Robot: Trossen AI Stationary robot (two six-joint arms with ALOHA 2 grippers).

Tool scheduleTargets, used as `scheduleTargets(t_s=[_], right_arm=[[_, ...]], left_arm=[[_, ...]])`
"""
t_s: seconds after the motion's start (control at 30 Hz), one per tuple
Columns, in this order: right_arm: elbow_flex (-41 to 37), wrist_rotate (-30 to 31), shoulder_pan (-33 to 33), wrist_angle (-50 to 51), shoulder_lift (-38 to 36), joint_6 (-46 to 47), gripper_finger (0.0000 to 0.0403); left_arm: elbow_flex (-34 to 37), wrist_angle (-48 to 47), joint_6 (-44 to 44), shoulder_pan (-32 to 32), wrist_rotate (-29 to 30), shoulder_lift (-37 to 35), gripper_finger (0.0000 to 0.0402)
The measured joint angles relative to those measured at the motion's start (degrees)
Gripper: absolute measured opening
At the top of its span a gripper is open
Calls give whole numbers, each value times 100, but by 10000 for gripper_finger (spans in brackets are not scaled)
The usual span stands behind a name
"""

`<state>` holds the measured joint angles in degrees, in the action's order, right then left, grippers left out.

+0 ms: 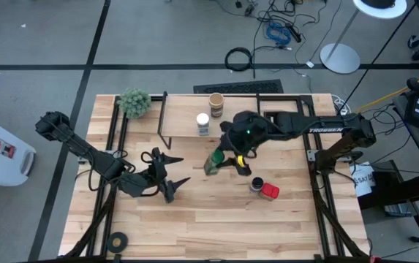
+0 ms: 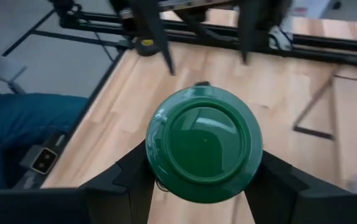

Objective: Shelf spices
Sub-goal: Remove the green seasoning bottle from the shelf

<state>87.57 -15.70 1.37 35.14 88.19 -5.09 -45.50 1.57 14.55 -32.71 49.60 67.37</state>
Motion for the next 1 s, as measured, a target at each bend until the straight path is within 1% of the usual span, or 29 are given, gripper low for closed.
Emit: scheduleTargets(t_s=[0.13, 0.27, 0.33, 0.57, 0.77, 0.87, 0.93, 1.0], right_arm=[[0, 326, 278, -130, 109, -3, 190], [0, 840, 450, -250, 307, -10, 190], [0, 990, 492, -338, 446, -4, 191], [0, 1020, 529, -530, 978, 21, 190], [0, 1020, 497, -655, 1288, 12, 191], [0, 1023, 453, -671, 1298, 8, 190], [0, 1023, 431, -671, 1284, 5, 190], [0, 1023, 428, -675, 1273, -1, 191]], left_arm=[[0, 153, -9, 2, -31, 0, 346], [0, 159, -3, 2, -163, 13, 346], [0, 181, -65, 2, -159, 79, 346], [0, 746, -480, 117, -162, 558, 346], [2, 644, -338, 249, -167, 799, 346], [2, 641, -291, 275, -455, 924, 347], [2, 658, -284, 275, -569, 1003, 355], [2, 666, -284, 286, -550, 1082, 370]])
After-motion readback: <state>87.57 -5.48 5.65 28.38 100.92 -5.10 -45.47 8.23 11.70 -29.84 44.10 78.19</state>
